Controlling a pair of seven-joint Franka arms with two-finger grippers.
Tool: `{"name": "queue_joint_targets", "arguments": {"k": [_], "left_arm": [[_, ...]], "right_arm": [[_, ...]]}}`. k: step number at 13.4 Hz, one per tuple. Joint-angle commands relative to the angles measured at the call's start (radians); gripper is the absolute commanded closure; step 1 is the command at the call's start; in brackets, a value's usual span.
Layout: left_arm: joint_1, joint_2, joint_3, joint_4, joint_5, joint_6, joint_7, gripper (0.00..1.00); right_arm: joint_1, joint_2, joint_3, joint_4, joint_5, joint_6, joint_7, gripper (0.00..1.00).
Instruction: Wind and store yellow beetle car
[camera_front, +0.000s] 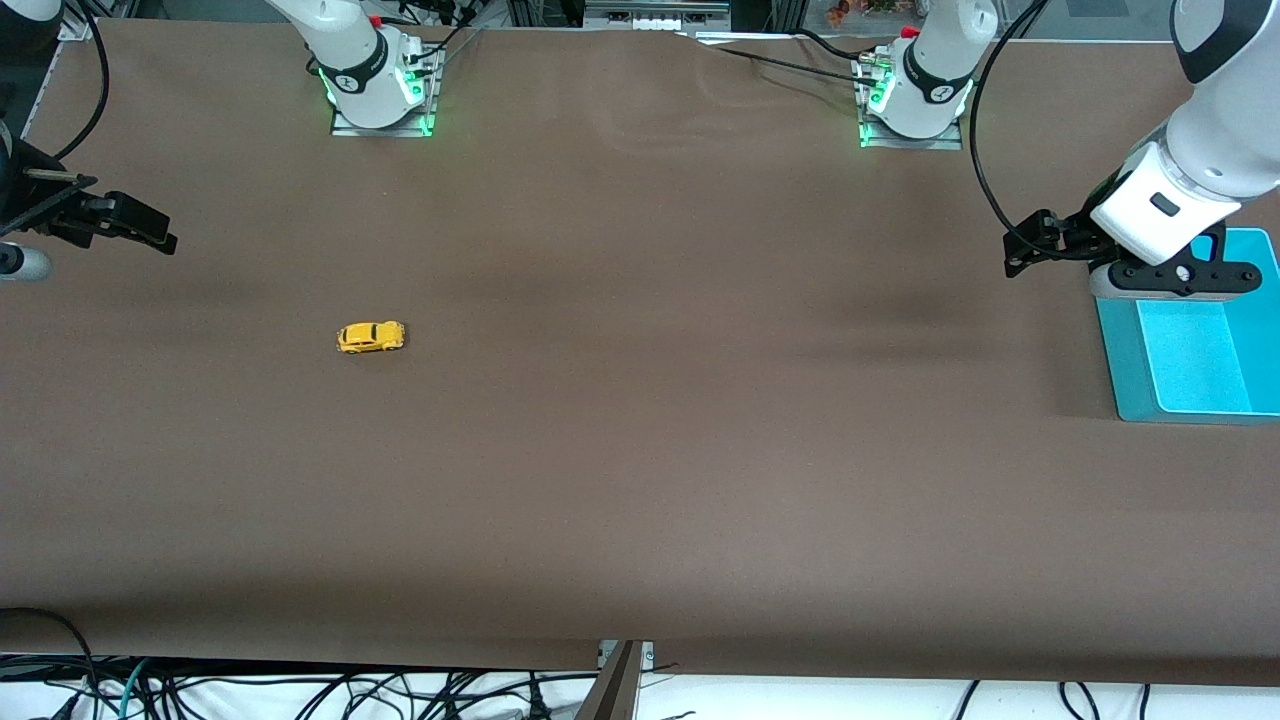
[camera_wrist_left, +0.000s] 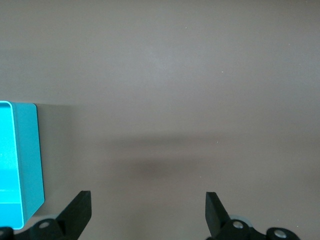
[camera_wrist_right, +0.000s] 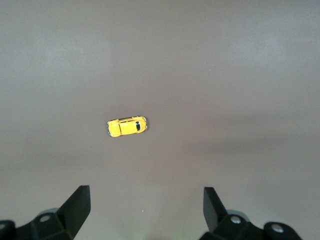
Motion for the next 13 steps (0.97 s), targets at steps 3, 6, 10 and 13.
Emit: {"name": "queue_joint_targets", "arguments": {"k": [3,6,10,13], "left_arm": [[-0.005,0.011,0.005,0.029,0.011,-0.023,0.007,0.00],[-0.005,0.011,0.005,0.029,0.010,-0.024,0.009,0.00],[-0.008,0.026,0.004,0.032,0.008,-0.023,0.015,0.00],[-0.009,0.036,0.004,0.034,0.010,-0.021,0.015,0.00]], "right_arm": [[-0.010,-0.003,0.006,0.000,0.004,-0.007,-0.012,0.00],[-0.011,-0.003,0.006,0.000,0.004,-0.005,-0.013,0.00],[-0.010,-0.002,0.006,0.000,0.004,-0.004,-0.007,0.00],[-0.007,0.000,0.009,0.000,0.008,-0.002,0.003,0.00]]}}
